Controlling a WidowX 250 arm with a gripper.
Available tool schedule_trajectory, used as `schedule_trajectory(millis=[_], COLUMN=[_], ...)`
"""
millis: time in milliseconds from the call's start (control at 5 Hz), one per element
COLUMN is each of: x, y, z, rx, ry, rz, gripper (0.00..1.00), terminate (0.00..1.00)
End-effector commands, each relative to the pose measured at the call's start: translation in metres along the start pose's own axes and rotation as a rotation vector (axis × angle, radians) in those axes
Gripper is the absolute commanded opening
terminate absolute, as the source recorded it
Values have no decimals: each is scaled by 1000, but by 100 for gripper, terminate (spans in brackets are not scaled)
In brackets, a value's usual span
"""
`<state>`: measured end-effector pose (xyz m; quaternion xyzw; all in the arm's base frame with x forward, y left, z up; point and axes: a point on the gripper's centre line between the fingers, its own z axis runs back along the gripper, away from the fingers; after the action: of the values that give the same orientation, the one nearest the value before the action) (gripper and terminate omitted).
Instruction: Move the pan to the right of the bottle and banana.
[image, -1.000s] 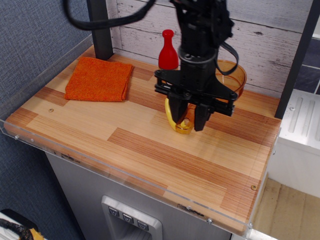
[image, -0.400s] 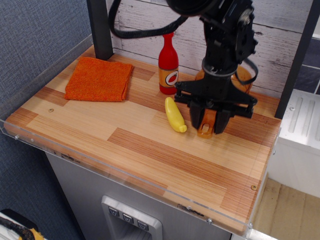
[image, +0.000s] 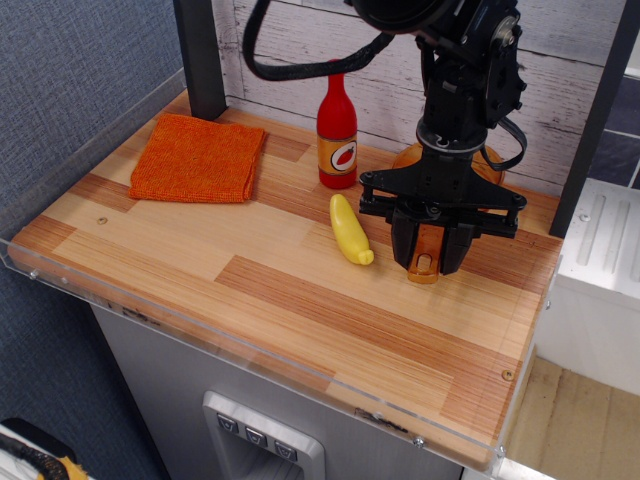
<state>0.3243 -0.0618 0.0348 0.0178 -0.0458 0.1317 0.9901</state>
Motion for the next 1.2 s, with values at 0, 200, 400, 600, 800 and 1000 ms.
schedule_trajectory(millis=[0,200,400,600,800,1000], x=[-3,-5,-6,-6,-5,-5], y=[-11,-15,-16,-18,-18,-19], z=[17,17,19,21,29,41], rx=[-11,8,0,-8,-19,-28], ry=[-36,-30,-18,-18,-31,-49], rz=[-12,-24,-33,-38,-40,-48], gripper=[0,100,100,100,100,100], terminate=[0,0,0,0,0,0])
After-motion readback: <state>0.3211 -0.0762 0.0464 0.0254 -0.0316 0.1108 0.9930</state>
